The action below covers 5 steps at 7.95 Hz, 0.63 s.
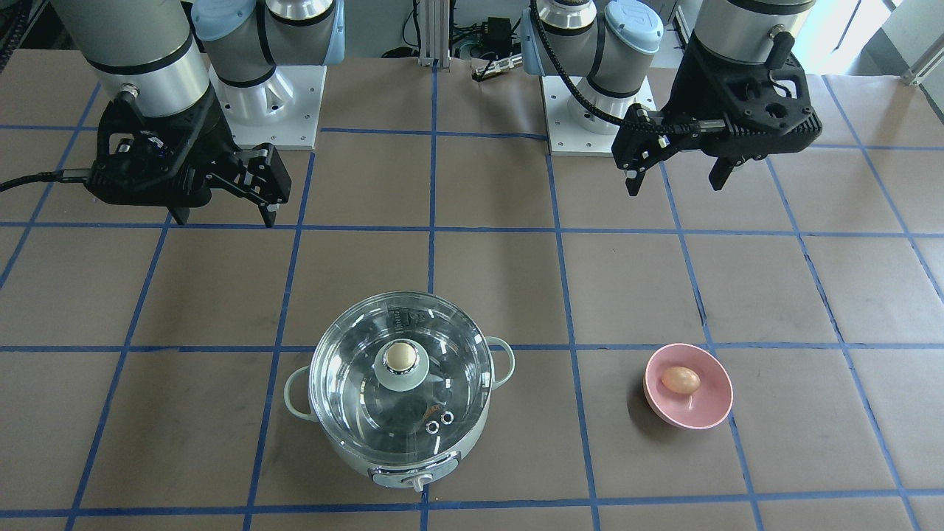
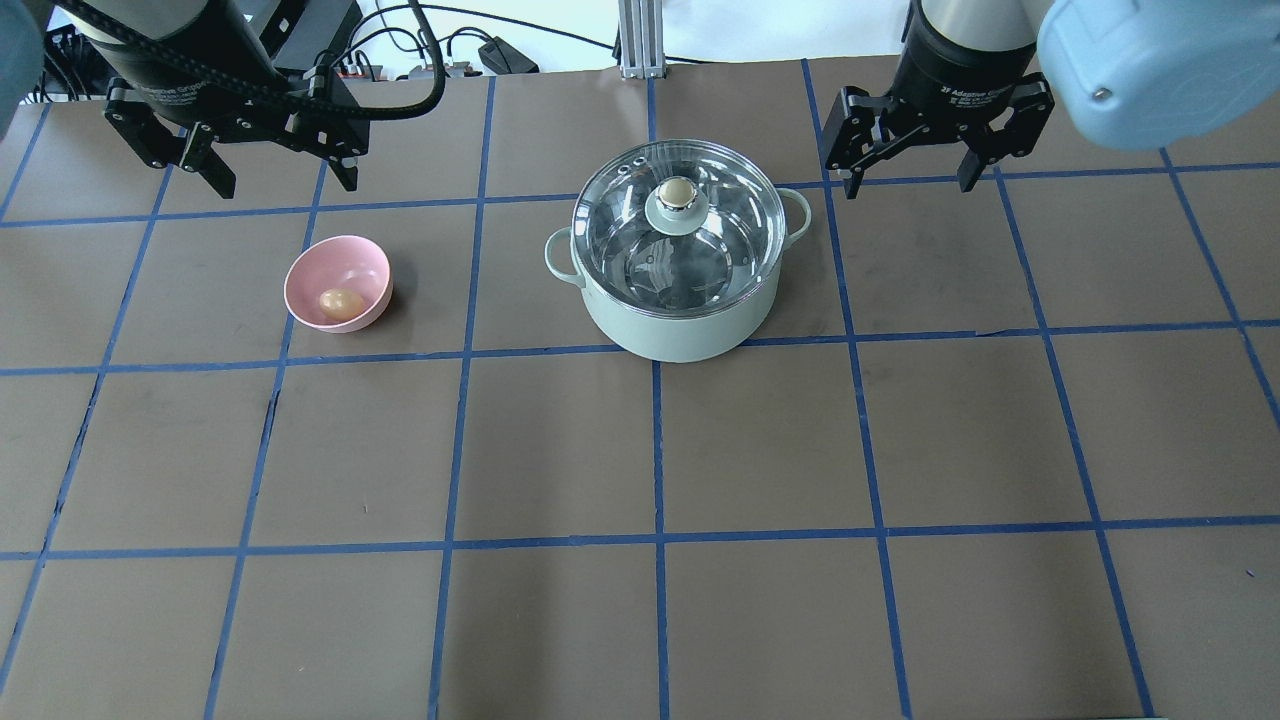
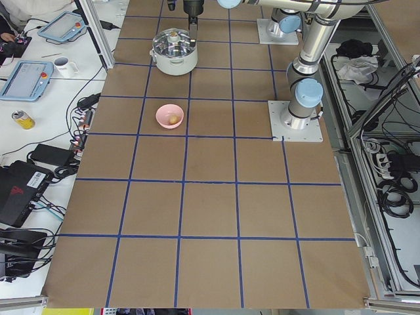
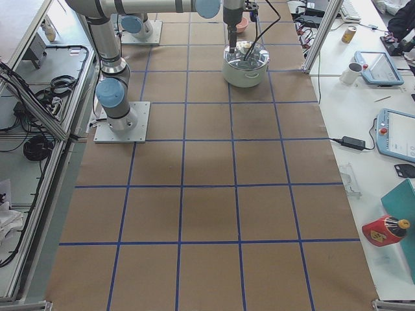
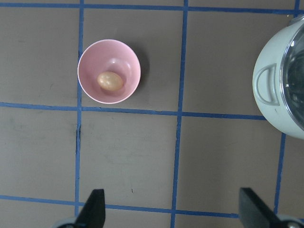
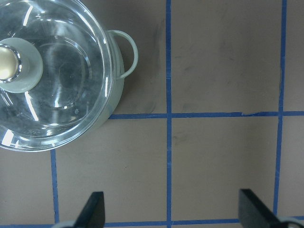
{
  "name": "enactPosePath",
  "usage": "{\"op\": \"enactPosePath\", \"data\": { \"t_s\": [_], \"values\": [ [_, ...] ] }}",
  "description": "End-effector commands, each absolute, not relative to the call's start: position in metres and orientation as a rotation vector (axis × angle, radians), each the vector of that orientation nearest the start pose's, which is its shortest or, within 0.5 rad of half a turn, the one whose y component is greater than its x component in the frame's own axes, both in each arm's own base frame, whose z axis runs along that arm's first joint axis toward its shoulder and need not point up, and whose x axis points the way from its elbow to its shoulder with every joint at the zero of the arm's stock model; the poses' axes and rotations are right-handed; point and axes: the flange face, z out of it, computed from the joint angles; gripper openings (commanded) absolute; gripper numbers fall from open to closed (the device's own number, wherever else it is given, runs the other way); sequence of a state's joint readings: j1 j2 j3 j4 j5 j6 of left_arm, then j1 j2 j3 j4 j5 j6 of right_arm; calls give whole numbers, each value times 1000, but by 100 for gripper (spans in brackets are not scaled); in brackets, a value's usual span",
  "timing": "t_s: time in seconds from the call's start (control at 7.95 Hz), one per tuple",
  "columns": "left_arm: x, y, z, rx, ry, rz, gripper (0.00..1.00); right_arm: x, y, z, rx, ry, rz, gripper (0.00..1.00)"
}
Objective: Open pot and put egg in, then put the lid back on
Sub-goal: 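Move right gripper to lid knob while left gripper moves over pink bowl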
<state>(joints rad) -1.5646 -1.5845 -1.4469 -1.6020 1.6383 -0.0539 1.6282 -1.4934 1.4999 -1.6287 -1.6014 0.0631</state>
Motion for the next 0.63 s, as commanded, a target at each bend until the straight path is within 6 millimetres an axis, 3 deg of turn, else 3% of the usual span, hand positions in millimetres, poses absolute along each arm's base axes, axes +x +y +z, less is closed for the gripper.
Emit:
{"op": "enactPosePath", "data": {
  "t_s": [0.0, 0.25, 0.38, 0.5],
  "values": [
    [-120, -513, 540, -96, 3070, -190, 100, 160, -523, 487, 33, 3170, -96, 100],
    [-116, -528, 524, -123, 3069, -172, 100, 161, -516, 495, 73, 3180, -123, 100],
    [-105, -543, 497, -190, 3079, -139, 100, 163, -520, 502, 97, 3153, -192, 100],
    [-91, -567, 482, -365, 3049, -296, 100, 171, -531, 497, 93, 3144, -245, 100]
  ]
}}
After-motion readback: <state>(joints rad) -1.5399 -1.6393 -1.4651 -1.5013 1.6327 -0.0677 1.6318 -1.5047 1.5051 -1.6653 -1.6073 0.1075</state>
